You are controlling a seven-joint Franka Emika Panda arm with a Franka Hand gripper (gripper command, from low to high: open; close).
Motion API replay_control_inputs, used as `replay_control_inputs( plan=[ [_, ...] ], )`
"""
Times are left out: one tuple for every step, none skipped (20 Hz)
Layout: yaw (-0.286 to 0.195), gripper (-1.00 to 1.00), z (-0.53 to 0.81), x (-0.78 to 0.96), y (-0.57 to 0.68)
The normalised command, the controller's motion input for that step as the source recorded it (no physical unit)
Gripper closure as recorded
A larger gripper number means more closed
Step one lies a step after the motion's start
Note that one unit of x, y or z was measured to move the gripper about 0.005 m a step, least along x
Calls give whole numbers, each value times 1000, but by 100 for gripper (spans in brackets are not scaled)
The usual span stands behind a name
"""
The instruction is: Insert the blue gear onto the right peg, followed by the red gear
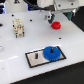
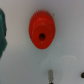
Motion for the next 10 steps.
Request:
replay_control_inputs(
  plan=[
    [0,-100,-410,-358,213],
    [0,-100,-409,-322,158],
    [0,-100,-417,-325,158],
    [0,-100,-403,-401,141],
    [0,-100,-385,-392,48],
    [0,-100,-365,-444,37],
    [0,-100,-368,-495,-1],
    [0,-100,-378,-445,26],
    [0,-100,-336,-425,23],
    [0,-100,-322,-428,18]
  ],
)
